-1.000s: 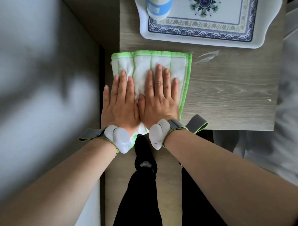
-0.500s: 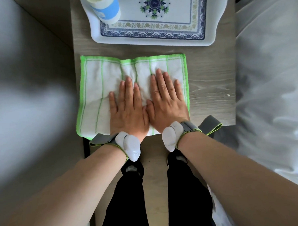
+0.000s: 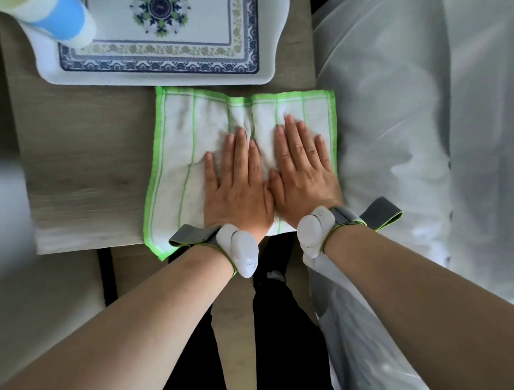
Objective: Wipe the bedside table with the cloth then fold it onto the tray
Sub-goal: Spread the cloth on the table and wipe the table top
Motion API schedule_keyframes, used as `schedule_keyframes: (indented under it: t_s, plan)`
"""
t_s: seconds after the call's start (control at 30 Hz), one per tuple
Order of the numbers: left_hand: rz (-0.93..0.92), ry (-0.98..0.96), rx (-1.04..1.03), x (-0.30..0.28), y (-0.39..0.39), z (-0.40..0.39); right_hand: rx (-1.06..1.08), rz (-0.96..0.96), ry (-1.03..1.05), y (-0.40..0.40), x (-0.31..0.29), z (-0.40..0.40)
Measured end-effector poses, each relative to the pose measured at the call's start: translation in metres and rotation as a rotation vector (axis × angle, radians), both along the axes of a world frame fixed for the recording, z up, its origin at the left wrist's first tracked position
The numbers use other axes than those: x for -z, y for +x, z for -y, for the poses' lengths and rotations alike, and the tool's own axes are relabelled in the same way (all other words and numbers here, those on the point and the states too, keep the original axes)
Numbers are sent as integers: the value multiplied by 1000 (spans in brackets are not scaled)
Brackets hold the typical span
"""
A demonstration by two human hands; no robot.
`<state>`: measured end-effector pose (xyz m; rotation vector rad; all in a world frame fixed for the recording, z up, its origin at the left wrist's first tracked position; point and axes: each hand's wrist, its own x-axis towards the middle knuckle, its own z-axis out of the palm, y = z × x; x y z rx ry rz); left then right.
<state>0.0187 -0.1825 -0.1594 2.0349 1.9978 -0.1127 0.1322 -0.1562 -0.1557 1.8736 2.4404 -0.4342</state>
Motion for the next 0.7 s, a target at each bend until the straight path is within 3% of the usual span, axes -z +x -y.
schedule_keyframes:
  t_s: [0.4, 0.7]
  plan:
    - [17, 27, 44, -1, -7, -2, 24, 67, 10, -9, 6, 0]
    - [37, 18, 35, -4, -74, 21, 18, 94, -87, -74, 4, 20]
